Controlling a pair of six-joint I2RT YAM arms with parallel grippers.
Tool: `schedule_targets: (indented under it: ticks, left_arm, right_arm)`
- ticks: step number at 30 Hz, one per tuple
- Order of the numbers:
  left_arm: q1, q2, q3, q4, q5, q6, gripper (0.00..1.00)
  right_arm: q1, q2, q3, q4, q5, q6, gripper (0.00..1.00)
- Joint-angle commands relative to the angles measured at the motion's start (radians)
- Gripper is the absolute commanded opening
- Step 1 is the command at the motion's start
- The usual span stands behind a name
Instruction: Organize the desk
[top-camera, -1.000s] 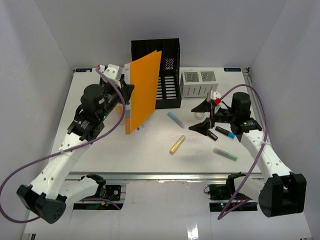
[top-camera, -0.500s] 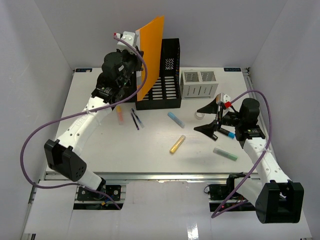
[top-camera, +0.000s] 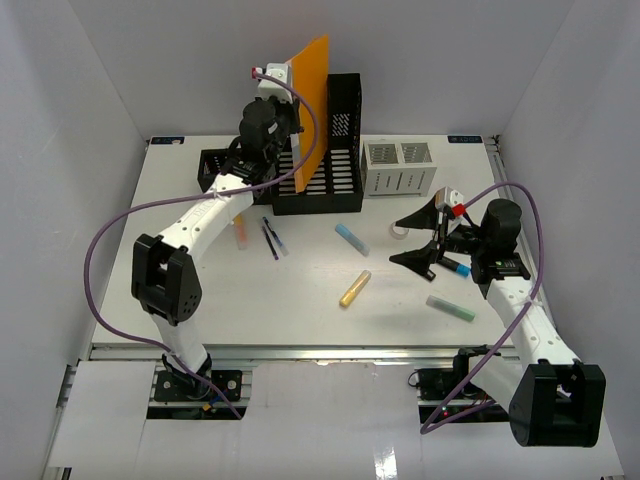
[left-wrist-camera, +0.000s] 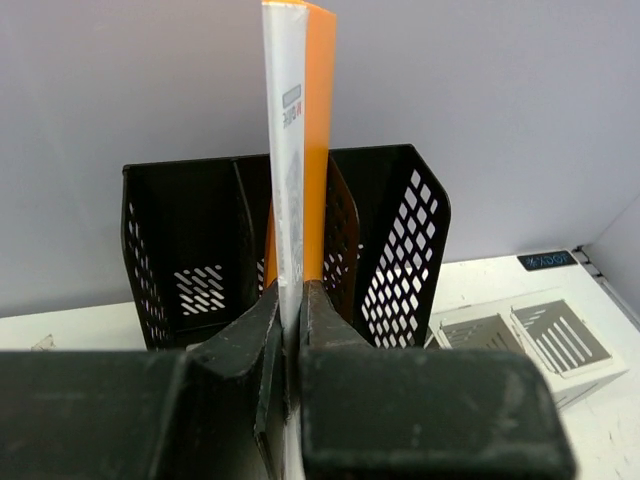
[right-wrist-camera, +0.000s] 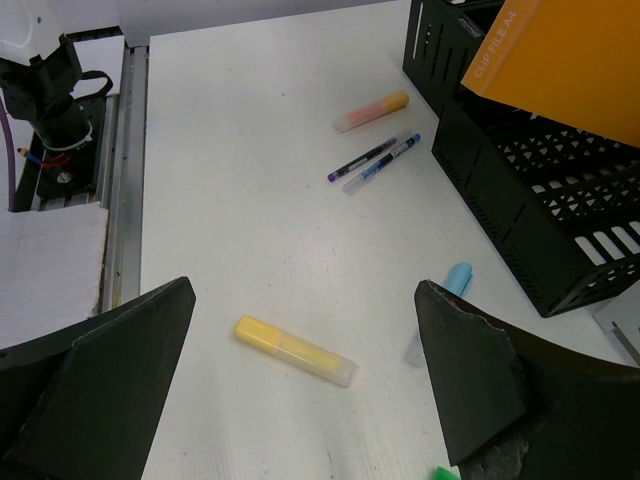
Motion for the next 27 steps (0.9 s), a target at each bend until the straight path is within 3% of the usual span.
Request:
schedule_targets:
  ticks: [1,12,16,21,27]
  left_arm:
    - [0.003,-0.041,-0.075,0.203,-0.047,-0.043,0.0]
    - [-0.083,-0.138,-0.342,0.406,-0.126,0.036,0.0]
    - [-0.159,-0.137,-0.307,0.4,-0.225,0.181,0.0]
    - [-0.266,-0.081,-0.295,0.51,-0.335,0.383,0.0]
    - [-0.277,0.009,-0.184,0.531,-0.372,0.472,0.0]
  right_arm:
    - [-0.006,-0.01,-0.005,0.05,-0.02,0.016,0.98]
    - [-0.008,-0.006,-0.011,0.061,-0.029,0.022,0.98]
    - [-0.008,-0.003,-0.017,0.075,-0.028,0.032,0.98]
    - [-0.011,0.003,-0.024,0.082,-0.027,0.034,0.98]
    - [-0.022,0.014,-0.031,0.095,-0.03,0.039,0.97]
